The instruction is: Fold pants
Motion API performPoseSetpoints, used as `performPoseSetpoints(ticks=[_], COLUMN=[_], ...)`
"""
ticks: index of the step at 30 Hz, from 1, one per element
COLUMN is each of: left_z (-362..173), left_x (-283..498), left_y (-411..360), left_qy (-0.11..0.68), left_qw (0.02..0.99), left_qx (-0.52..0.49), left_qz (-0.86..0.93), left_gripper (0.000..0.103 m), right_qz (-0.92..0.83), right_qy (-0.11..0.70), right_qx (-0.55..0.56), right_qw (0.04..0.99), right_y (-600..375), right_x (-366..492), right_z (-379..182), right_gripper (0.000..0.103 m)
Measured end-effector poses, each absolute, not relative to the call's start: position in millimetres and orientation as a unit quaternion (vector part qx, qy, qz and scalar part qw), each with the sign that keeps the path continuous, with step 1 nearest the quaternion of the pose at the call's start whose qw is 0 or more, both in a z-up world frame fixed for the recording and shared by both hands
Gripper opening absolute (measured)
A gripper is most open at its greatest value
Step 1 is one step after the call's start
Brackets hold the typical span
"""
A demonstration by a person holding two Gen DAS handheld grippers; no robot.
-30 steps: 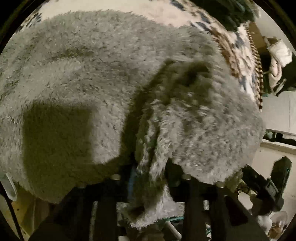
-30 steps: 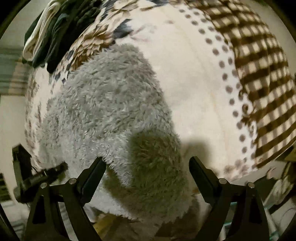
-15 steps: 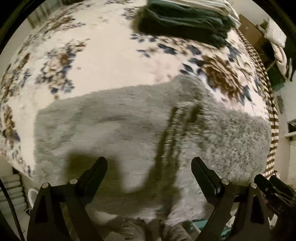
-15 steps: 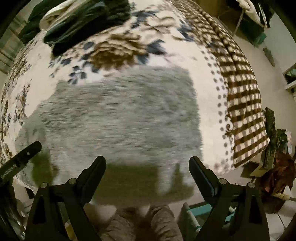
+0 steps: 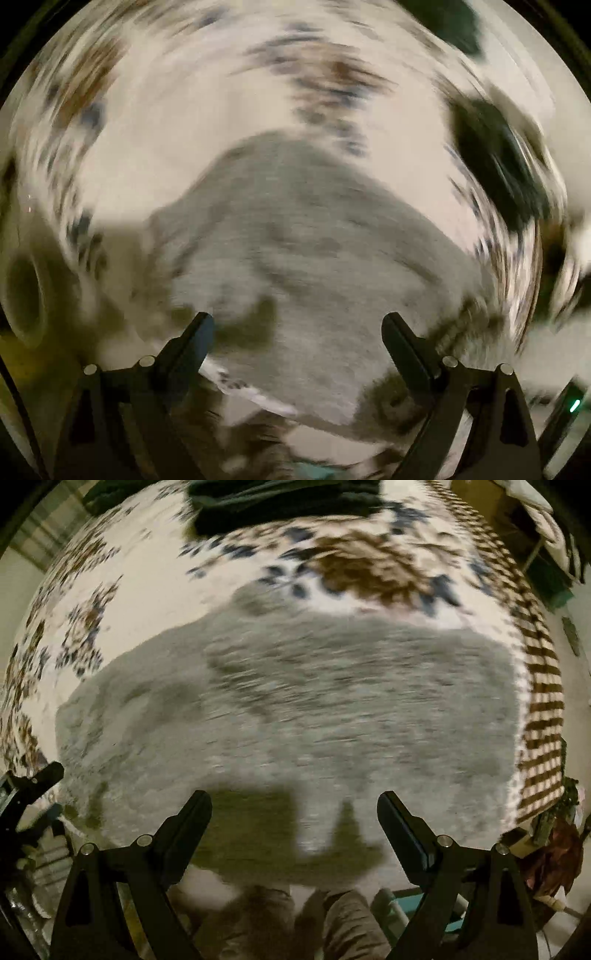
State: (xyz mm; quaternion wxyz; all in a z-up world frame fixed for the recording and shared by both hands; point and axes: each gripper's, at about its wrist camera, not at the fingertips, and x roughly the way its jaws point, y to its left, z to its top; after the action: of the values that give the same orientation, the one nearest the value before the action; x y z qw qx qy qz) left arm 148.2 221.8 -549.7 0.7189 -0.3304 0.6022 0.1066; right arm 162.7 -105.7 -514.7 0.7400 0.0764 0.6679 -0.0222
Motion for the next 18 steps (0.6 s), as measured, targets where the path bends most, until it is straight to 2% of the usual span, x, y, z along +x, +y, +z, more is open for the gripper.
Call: performPoseSetpoints(ticks=[5, 10, 12, 14, 16, 18], left_z=[-601, -624, -625, -621, -604, -578], left_x=[116, 131, 143, 154, 161, 164], left_y=[274, 278, 274, 268, 258, 245], left_qy=[0.576, 0.546, 0.546, 0.545, 0.542, 0.529], left_qw=[0.655, 0.659, 0.676, 0.703, 0.735, 0.767], left_qx=[-0.469, -0.505, -0.482, -0.446, -0.397, -0.357], left_qz=[0.136, 0.112, 0.111, 0.098, 0.089, 0.069], left_gripper=[0.091, 0.09, 0.067, 0.027, 0.019, 0.017], right_qz=[-0.015, -0.021, -0.025, -0.03, -0.033, -0.033], right_qy=[0.686, 0.699, 0.703, 0.705, 0.705, 0.7], right_qx=[0.083, 0.08, 0.081, 0.084, 0.091, 0.097], right_qw=[0.723, 0.71, 0.706, 0.703, 0.703, 0.707], right_y=[-76, -67, -67, -70, -75, -83], right_x=[167, 169, 170, 170, 169, 167], right_z=[-535, -552, -557, -560, -560, -555], right_gripper=[0.093, 0.093, 0.093, 0.093, 0.093, 0.093])
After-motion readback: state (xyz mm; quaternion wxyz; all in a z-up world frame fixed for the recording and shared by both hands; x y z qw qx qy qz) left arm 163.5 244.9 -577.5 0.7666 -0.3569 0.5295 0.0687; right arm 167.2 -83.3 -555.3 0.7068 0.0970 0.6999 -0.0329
